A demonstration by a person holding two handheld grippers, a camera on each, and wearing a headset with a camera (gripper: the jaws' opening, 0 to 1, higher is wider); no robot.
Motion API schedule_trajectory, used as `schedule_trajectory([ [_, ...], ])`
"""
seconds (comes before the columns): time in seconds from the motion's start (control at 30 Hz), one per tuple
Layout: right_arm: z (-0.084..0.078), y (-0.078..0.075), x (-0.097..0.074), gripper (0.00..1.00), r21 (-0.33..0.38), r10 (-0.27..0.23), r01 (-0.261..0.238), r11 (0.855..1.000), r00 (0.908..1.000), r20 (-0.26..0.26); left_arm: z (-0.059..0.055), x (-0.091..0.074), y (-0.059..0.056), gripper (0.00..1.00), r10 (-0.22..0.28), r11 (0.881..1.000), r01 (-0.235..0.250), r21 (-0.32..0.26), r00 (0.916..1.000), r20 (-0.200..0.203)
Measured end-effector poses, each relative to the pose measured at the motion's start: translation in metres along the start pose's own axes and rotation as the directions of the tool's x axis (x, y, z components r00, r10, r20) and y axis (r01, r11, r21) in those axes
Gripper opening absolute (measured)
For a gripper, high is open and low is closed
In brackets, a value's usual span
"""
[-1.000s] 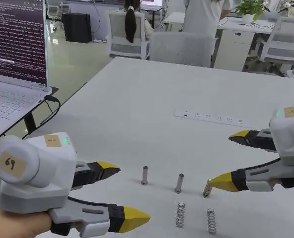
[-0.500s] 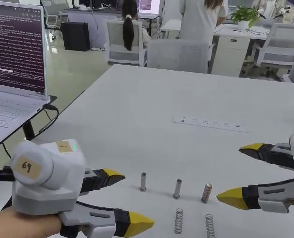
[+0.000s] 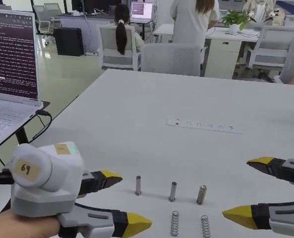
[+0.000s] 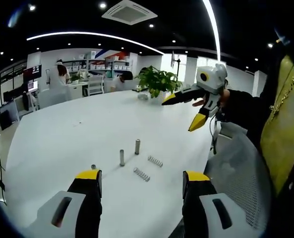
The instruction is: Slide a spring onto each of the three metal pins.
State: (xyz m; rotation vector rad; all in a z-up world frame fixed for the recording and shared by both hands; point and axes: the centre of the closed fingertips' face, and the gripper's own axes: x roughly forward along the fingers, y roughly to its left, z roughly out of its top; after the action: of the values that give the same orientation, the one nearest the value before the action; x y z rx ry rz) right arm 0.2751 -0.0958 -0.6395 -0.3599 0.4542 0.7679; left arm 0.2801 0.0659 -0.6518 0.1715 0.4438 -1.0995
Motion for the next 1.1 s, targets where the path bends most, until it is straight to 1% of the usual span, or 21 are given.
schedule_trajectory([
  [0.07,-0.005,0.0,-0.002,0.75,0.019,-0.003,0.003,1.0,1.0,0.009,0.0,0.002,-0.001,0.62,-0.006,1.0,0.006,0.002,0.9999,-0.009],
  [0.2,-0.014,0.004,-0.006,0.75,0.027,-0.005,0.005,1.0,1.0,0.001,0.0,0.009,-0.002,0.61,-0.014,1.0,0.014,0.007,0.9995,-0.027],
  [0.33,-0.016,0.006,-0.011,0.74,0.041,-0.017,0.016,0.999,0.9998,0.01,0.0,0.021,-0.005,0.6,-0.022,1.0,0.022,0.015,0.9983,-0.054],
  [0.37,-0.016,0.005,-0.012,0.75,0.043,-0.021,0.02,0.999,0.9997,0.012,-0.002,0.024,-0.005,0.6,-0.022,0.999,0.024,0.021,0.9974,-0.068],
  [0.4,-0.015,0.005,-0.012,0.75,0.046,-0.023,0.023,0.999,0.9996,0.016,-0.005,0.028,-0.006,0.6,-0.029,0.999,0.032,0.032,0.9953,-0.093],
  [0.47,-0.015,0.004,-0.013,0.74,0.047,-0.026,0.025,0.999,0.9995,0.019,-0.011,0.036,-0.008,0.6,-0.043,0.998,0.049,0.047,0.991,-0.127],
  [0.5,-0.015,0.003,-0.013,0.74,0.047,-0.028,0.027,0.999,0.9994,0.019,-0.011,0.04,-0.009,0.6,-0.044,0.997,0.052,0.051,0.9901,-0.133],
  [0.57,-0.016,0.002,-0.013,0.74,0.048,-0.029,0.028,0.998,0.9994,0.021,-0.013,0.05,-0.013,0.6,-0.061,0.997,0.069,0.046,0.9879,-0.143],
  [0.6,-0.016,0.001,-0.013,0.74,0.049,-0.029,0.028,0.998,0.9993,0.022,-0.014,0.054,-0.014,0.59,-0.064,0.997,0.071,0.042,0.9875,-0.144],
  [0.67,-0.017,0.001,-0.013,0.74,0.05,-0.027,0.026,0.998,0.9994,0.022,-0.021,0.062,-0.017,0.57,-0.089,0.995,0.094,0.025,0.9818,-0.168],
  [0.7,-0.018,0.002,-0.012,0.74,0.051,-0.024,0.023,0.998,0.9995,0.021,-0.027,0.068,-0.018,0.56,-0.101,0.995,0.104,0.009,0.9777,-0.184],
  [0.8,-0.021,0.002,-0.011,0.74,0.052,-0.018,0.017,0.998,0.9997,0.015,-0.035,0.078,-0.017,0.55,-0.103,0.995,0.104,-0.008,0.9738,-0.202],
  [0.9,-0.02,0.002,-0.011,0.74,0.053,-0.018,0.017,0.998,0.9998,0.013,-0.039,0.085,-0.016,0.54,-0.099,0.995,0.098,-0.016,0.9729,-0.209],
  [0.93,-0.02,0.001,-0.01,0.74,0.053,-0.018,0.017,0.998,0.9998,0.012,-0.041,0.087,-0.014,0.53,-0.086,0.996,0.083,-0.023,0.973,-0.214],
  [0.97,-0.02,0.001,-0.01,0.74,0.051,-0.017,0.017,0.999,0.9998,0.011,-0.044,0.09,-0.012,0.51,-0.081,0.996,0.074,-0.04,0.9711,-0.225],
  [1.0,-0.019,0.001,-0.009,0.74,0.05,-0.016,0.015,0.999,0.9998,0.011,-0.045,0.094,-0.012,0.5,-0.078,0.996,0.069,-0.048,0.9708,-0.227],
  [1.07,-0.019,0.002,-0.008,0.74,0.051,-0.013,0.012,0.999,0.9998,0.013,-0.047,0.099,-0.01,0.46,-0.049,0.998,0.041,-0.04,0.9712,-0.233],
  [1.1,-0.019,0.002,-0.008,0.74,0.05,-0.013,0.012,0.999,0.9999,0.012,-0.05,0.102,-0.009,0.45,-0.046,0.999,0.04,-0.029,0.9682,-0.246],
])
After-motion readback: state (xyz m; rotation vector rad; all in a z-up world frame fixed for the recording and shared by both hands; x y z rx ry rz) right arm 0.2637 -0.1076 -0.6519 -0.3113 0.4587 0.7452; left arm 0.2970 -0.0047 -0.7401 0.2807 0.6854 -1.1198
